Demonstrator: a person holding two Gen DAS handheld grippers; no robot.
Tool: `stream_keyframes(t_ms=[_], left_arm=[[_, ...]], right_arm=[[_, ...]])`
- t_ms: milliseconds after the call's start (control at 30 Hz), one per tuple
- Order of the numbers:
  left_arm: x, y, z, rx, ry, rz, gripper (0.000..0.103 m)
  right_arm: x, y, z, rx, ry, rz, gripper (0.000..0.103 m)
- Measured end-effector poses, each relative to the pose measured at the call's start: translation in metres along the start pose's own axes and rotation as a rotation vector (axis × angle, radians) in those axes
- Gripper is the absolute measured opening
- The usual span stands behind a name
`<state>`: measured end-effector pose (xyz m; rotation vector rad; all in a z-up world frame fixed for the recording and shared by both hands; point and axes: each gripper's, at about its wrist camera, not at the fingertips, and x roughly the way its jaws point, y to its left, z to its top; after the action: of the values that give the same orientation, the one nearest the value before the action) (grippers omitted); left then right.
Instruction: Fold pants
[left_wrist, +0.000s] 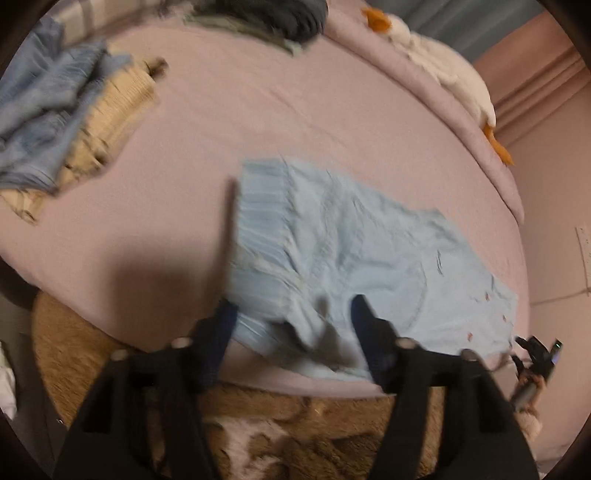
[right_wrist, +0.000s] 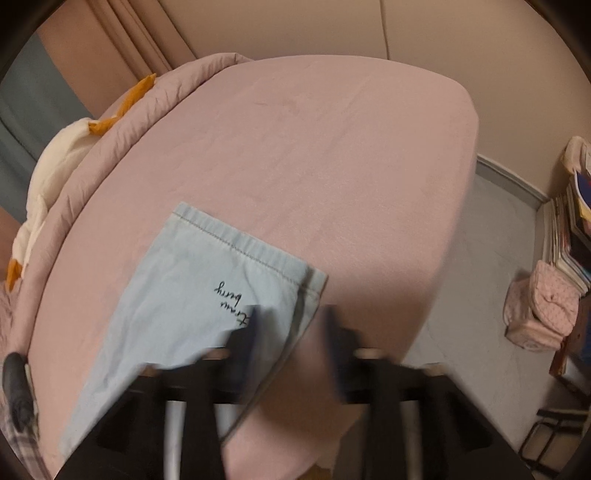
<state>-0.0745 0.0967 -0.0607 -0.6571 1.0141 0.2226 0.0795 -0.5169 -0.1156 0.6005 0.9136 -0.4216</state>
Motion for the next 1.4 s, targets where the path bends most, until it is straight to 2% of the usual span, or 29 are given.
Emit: stream_keyframes(t_ms=[100, 167, 267, 333, 367, 400, 433, 500, 533, 600, 667, 733, 833, 933, 1033, 1200, 1400], left_arm=[[0.006, 0.008, 0.006, -0.01, 0.0, 0.009, 0.068], [0.025, 0.015, 0.008, -0.024, 0.063, -0.035, 0.068], [0.046, 0.02, 0.005, -0.046, 0.118, -0.051, 0.066], [0.048, 0.023, 0.003, -0.058, 0.092, -0.061, 0.059], [0.047, 0.024, 0.002, -0.06, 0.088, -0.06, 0.046], [0.047, 0.024, 0.001, -0.072, 0.087, -0.074, 0.041], [0.047, 0.023, -0.001, -0.072, 0.076, -0.074, 0.04], [0.04, 0.022, -0.004, -0.067, 0.048, -0.061, 0.036], [0.032, 0.023, -0.003, -0.072, 0.036, -0.064, 0.034], [0.007, 0.024, 0.004, -0.064, -0.031, -0.083, 0.021], [-0.017, 0.021, 0.013, -0.017, -0.091, -0.091, 0.021], [-0.023, 0.025, 0.019, -0.011, -0.091, -0.089, 0.021], [-0.007, 0.03, 0.01, -0.017, 0.005, -0.091, 0.021], [0.013, 0.028, -0.004, 0.004, 0.04, -0.082, 0.025], [0.019, 0.03, -0.002, -0.034, 0.063, -0.106, 0.028], [0.004, 0.013, 0.025, 0.008, 0.002, -0.105, 0.027], [-0.023, 0.005, 0.054, 0.002, -0.081, -0.18, 0.027]], right_arm=[[0.0, 0.002, -0.005, -0.008, 0.017, 0.029, 0.057], [0.008, 0.005, -0.009, -0.009, 0.057, 0.068, 0.057], [0.019, 0.008, -0.014, 0.0, 0.091, 0.096, 0.057], [0.022, 0.011, -0.015, -0.004, 0.078, 0.108, 0.057], [0.023, 0.013, -0.015, -0.009, 0.073, 0.112, 0.057], [0.024, 0.016, -0.015, -0.016, 0.069, 0.118, 0.049], [0.025, 0.019, -0.015, -0.031, 0.068, 0.126, 0.031], [0.026, 0.024, -0.013, -0.033, 0.06, 0.104, 0.016], [0.023, 0.025, -0.012, -0.024, 0.058, 0.107, 0.01], [0.008, 0.03, -0.009, -0.016, 0.026, 0.129, 0.008], [-0.006, 0.038, -0.011, -0.044, 0.002, 0.162, 0.007], [-0.018, 0.048, -0.014, -0.095, -0.018, 0.157, 0.007], [-0.018, 0.05, -0.019, -0.112, -0.029, 0.105, 0.007], [-0.005, 0.039, -0.009, -0.065, -0.013, 0.112, 0.007], [0.004, 0.039, -0.002, -0.077, 0.004, 0.092, 0.007], [0.002, 0.071, 0.018, -0.147, 0.011, 0.085, 0.007], [-0.031, 0.136, 0.05, -0.255, -0.093, 0.168, 0.007]])
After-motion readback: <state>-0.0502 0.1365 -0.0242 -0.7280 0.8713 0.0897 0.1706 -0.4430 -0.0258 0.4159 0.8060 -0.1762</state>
